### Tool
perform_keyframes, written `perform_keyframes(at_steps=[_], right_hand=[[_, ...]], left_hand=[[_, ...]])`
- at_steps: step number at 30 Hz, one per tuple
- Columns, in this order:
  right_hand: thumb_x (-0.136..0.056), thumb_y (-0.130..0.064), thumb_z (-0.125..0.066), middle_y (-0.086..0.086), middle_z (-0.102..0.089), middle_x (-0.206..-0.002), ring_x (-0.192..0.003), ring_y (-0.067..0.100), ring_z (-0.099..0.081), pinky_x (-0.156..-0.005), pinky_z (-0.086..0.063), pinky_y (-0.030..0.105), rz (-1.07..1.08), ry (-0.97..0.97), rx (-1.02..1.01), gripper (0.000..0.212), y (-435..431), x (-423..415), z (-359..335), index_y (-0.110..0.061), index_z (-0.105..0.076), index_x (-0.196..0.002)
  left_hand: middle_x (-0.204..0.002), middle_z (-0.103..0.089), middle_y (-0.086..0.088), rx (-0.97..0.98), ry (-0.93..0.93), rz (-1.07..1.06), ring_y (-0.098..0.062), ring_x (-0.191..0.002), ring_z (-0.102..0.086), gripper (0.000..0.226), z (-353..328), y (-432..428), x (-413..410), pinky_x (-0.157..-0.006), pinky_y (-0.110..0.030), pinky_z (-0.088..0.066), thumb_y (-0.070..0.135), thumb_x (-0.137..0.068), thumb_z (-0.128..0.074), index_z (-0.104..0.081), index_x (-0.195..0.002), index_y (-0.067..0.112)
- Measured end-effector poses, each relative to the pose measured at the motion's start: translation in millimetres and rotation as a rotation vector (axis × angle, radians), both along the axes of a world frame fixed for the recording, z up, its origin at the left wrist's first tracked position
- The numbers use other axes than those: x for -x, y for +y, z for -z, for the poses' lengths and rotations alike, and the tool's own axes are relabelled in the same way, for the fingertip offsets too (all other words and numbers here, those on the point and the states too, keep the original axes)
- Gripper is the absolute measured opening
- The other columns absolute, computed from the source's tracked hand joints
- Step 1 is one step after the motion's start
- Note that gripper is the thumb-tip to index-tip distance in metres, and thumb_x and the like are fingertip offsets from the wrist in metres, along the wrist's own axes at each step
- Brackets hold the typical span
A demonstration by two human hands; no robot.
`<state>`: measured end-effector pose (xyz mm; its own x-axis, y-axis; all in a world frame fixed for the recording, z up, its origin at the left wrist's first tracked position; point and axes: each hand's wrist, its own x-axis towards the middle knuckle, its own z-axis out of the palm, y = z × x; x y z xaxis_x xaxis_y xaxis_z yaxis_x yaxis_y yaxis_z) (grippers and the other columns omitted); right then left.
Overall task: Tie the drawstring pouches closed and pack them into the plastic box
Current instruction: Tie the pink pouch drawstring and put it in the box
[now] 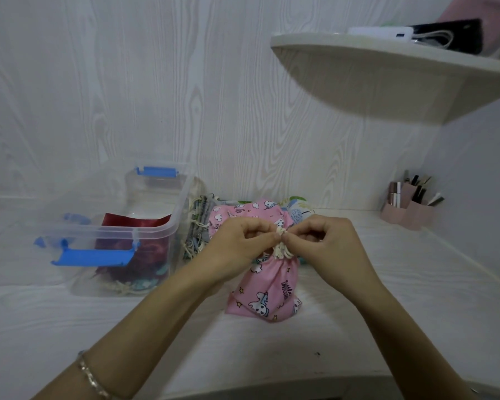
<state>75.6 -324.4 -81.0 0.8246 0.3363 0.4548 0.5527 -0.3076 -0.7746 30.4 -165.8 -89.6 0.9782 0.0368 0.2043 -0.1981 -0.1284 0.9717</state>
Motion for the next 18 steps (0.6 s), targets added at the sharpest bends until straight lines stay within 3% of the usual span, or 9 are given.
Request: perform_keyframes(at_steps=[5, 8, 11, 14, 16, 18], right_hand=[[-0.079, -0.005, -0.072, 0.021, -0.066, -0.068, -0.061, 0.019, -0.056, -0.060, -0.046, 0.034, -0.053, 0.116, -0.079, 0.011, -1, -8, 3, -0.009, -0.072, -0.068], [-0.079, 0.000, -0.069, 0.009, -0.064, -0.061, -0.057, 0.009, -0.055, -0.056, -0.044, 0.020, -0.097, 0.183, -0.084, 0.018, -5, -11, 6, -0.010, -0.071, -0.064], [-0.080, 0.005, -0.063, -0.005, -0.054, -0.052, -0.048, 0.003, -0.045, -0.048, -0.038, 0.016, -0.085, 0.250, -0.059, 0.028, -3, -13, 12, -0.012, -0.065, -0.058], [-0.078, 0.001, -0.059, 0.001, -0.039, -0.053, -0.050, 0.011, -0.030, -0.046, -0.025, 0.021, -0.152, 0.388, -0.132, 0.017, -1, -19, 15, -0.002, -0.054, -0.062], [-0.071, -0.008, -0.057, 0.005, -0.032, -0.058, -0.054, 0.012, -0.024, -0.045, -0.018, 0.022, -0.248, 0.501, -0.215, 0.010, -2, -22, 13, 0.000, -0.054, -0.076], [-0.073, -0.010, -0.059, 0.003, -0.035, -0.056, -0.052, 0.011, -0.025, -0.044, -0.019, 0.019, -0.275, 0.489, -0.135, 0.013, -4, -23, 9, 0.001, -0.053, -0.072]], left_hand=[[-0.074, -0.069, -0.004, -0.102, -0.011, -0.025, -0.005, -0.063, -0.059, 0.012, -2, 7, 1, -0.065, -0.016, -0.050, 0.009, -0.089, -0.063, -0.073, -0.096, 0.012], [-0.084, -0.073, -0.008, -0.270, -0.024, -0.043, -0.008, -0.071, -0.065, 0.012, -3, 15, 2, -0.073, -0.019, -0.054, 0.009, -0.088, -0.065, -0.073, -0.096, 0.013], [-0.079, -0.070, -0.001, -0.500, -0.046, -0.082, -0.005, -0.069, -0.061, 0.009, -1, 13, 4, -0.065, -0.013, -0.049, 0.016, -0.091, -0.062, -0.071, -0.089, 0.015], [-0.074, -0.062, 0.006, -0.704, -0.135, -0.138, -0.001, -0.065, -0.053, 0.017, -2, 4, 7, -0.059, -0.013, -0.040, 0.021, -0.096, -0.054, -0.062, -0.082, 0.018], [-0.076, -0.060, 0.005, -0.724, -0.172, -0.160, -0.006, -0.068, -0.052, 0.021, -4, 0, 8, -0.062, -0.019, -0.041, 0.022, -0.098, -0.050, -0.060, -0.082, 0.014], [-0.078, -0.061, 0.005, -0.704, -0.164, -0.194, -0.008, -0.071, -0.053, 0.021, -3, 1, 6, -0.066, -0.020, -0.042, 0.022, -0.098, -0.048, -0.059, -0.083, 0.014]])
